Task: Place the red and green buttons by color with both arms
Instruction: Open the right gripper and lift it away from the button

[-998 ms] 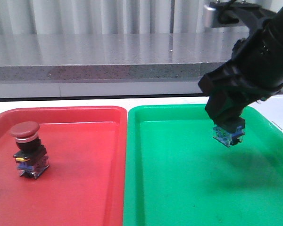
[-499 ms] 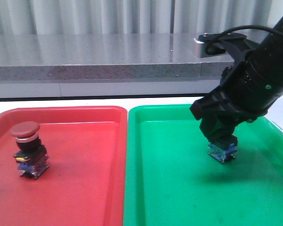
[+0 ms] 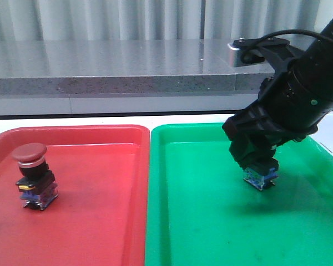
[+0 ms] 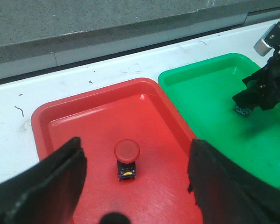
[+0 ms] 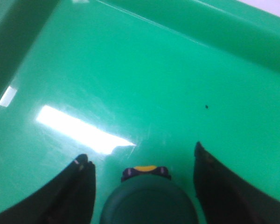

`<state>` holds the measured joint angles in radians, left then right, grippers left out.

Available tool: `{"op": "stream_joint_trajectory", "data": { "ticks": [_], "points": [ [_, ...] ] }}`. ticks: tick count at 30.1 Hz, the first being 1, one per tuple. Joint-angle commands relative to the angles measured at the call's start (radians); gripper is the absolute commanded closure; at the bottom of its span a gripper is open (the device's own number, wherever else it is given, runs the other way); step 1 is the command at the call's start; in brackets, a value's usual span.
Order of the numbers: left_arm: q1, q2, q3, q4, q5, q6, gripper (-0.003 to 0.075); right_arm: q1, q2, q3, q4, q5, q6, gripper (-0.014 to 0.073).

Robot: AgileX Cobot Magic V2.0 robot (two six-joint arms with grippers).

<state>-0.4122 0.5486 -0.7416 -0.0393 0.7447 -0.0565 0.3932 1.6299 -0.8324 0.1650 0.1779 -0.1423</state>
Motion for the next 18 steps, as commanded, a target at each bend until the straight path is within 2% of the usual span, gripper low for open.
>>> {"op": "stream_joint_trajectory", "data": {
  "ticks": [1,9,18],
  "points": [
    [-0.008,0.004,-0.029,-0.006,-0.069,-0.003,0.0258,0.003,-0.056,-0.023,0.0,-0.035,-0.01,0.0039],
    [-0.008,0.004,-0.029,-0.006,-0.069,-0.003,0.0258,0.003,-0.178,-0.023,0.0,0.047,-0.01,0.0039],
    [-0.008,0.004,-0.029,-0.006,-0.069,-0.003,0.0258,0.003,-0.412,-0.023,-0.004,0.249,-0.01,0.0039]
  ]
}}
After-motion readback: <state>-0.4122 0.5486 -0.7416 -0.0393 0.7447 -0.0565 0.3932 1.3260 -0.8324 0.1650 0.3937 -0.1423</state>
